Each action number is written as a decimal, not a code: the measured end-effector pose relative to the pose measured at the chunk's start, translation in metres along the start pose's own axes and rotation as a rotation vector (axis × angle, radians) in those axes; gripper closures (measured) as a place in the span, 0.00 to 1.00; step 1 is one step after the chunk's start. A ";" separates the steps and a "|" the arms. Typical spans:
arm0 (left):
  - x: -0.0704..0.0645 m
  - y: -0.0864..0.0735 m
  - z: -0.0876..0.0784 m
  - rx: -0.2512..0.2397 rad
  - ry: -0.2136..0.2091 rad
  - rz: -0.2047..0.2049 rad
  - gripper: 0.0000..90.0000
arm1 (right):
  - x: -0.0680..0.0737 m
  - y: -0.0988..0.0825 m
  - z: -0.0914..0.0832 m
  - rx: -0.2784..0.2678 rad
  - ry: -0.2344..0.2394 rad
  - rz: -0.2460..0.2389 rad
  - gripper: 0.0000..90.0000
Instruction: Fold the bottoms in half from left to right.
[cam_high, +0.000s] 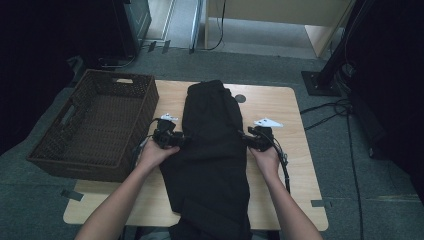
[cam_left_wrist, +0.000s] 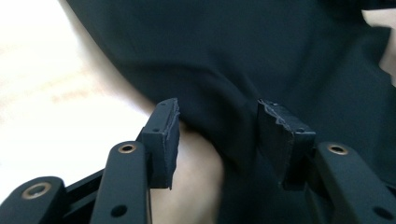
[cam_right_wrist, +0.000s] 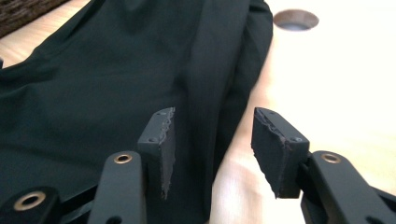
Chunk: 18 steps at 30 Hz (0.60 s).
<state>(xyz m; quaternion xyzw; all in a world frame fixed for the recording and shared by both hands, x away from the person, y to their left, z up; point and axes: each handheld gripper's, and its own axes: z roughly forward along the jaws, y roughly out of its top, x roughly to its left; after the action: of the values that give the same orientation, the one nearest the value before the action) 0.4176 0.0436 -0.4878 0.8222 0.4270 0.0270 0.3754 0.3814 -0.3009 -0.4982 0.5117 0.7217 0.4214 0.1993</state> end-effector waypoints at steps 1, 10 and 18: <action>0.003 0.005 0.004 0.003 0.004 -0.002 0.53 | 0.000 0.004 0.005 0.001 -0.002 -0.011 0.53; 0.022 0.030 0.035 0.016 0.050 -0.072 0.52 | -0.001 0.026 0.052 0.067 -0.039 -0.001 0.49; 0.022 0.029 0.041 0.014 0.035 -0.024 0.73 | -0.001 0.022 0.066 0.109 -0.055 -0.016 0.69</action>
<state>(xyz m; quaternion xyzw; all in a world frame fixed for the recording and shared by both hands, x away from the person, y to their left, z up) 0.4658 0.0249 -0.5042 0.8189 0.4436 0.0337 0.3625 0.4421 -0.2725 -0.5179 0.5275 0.7418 0.3656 0.1945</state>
